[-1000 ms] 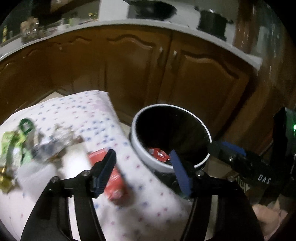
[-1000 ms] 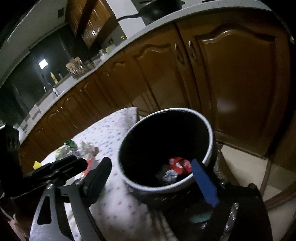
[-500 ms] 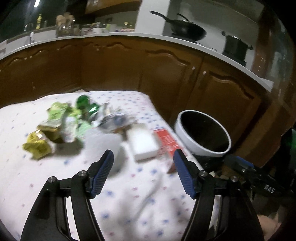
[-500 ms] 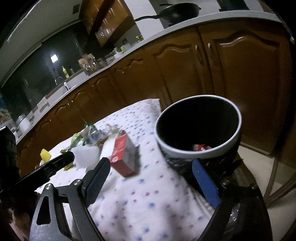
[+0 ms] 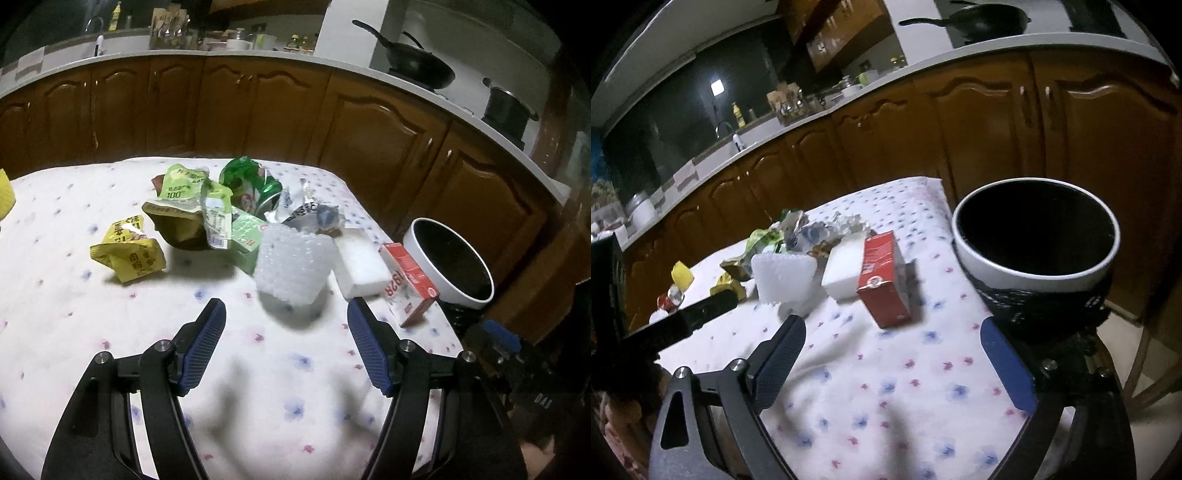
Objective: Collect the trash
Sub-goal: 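Grasp white foam net sleeve with left tool while right tool grasps red carton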
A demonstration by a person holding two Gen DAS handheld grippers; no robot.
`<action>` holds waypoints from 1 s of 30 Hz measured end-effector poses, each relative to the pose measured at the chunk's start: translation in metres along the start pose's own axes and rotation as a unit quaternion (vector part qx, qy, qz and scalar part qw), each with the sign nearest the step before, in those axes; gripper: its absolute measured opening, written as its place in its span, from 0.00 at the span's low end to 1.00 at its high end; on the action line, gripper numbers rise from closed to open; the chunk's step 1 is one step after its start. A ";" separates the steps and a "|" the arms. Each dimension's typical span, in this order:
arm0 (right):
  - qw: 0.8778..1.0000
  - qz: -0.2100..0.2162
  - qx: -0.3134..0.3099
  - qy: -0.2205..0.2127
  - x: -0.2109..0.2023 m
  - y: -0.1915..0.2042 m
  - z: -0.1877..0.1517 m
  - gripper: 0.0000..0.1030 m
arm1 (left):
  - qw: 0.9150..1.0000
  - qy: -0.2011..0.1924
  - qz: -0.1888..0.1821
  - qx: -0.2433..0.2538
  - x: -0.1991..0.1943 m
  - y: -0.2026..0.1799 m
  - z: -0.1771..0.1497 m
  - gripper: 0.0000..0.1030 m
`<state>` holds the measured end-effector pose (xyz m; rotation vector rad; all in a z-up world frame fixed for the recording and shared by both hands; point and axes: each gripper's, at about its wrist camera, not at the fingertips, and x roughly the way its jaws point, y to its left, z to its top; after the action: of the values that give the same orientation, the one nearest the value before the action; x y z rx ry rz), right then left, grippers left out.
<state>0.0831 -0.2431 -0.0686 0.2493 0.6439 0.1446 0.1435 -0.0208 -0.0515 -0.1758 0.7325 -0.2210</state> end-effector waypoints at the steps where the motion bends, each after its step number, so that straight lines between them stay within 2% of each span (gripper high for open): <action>1: 1.000 0.002 -0.002 0.003 0.003 0.002 0.000 0.94 | 1.000 0.001 -0.001 -0.001 0.002 0.001 0.001 0.68; 7: 1.000 -0.001 0.004 0.003 0.017 0.003 0.006 0.93 | 1.000 0.016 -0.016 -0.013 0.018 0.005 0.011 0.68; 12: 1.000 -0.001 0.005 0.017 0.038 0.001 0.015 0.88 | 1.000 0.021 -0.003 0.014 0.037 -0.005 0.020 0.68; 14: 1.000 -0.005 0.000 0.023 0.047 0.001 0.018 0.78 | 0.999 0.028 0.002 0.020 0.046 -0.006 0.022 0.67; 16: 0.999 -0.009 -0.002 0.033 0.056 0.000 0.019 0.63 | 0.999 0.031 0.003 0.021 0.053 -0.006 0.024 0.67; 17: 0.999 -0.009 0.000 0.040 0.062 0.000 0.020 0.61 | 0.999 0.031 0.003 0.024 0.054 -0.006 0.025 0.63; 18: 0.999 -0.007 0.002 0.045 0.066 -0.001 0.020 0.54 | 0.999 0.031 0.001 0.026 0.055 -0.007 0.025 0.49; 20: 0.999 -0.005 0.004 0.054 0.072 -0.002 0.019 0.36 | 0.999 0.041 -0.011 0.029 0.058 -0.007 0.025 0.29; 21: 0.998 -0.006 0.004 0.058 0.073 -0.003 0.017 0.30 | 0.998 0.044 -0.019 0.027 0.058 -0.007 0.024 0.25; 30: 1.000 0.007 -0.004 0.025 0.035 -0.002 0.014 0.30 | 0.998 0.012 -0.047 0.031 0.018 -0.017 0.018 0.21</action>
<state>0.1192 -0.2405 -0.0783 0.2441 0.6922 0.1680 0.1670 -0.0400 -0.0459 -0.1484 0.7404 -0.3365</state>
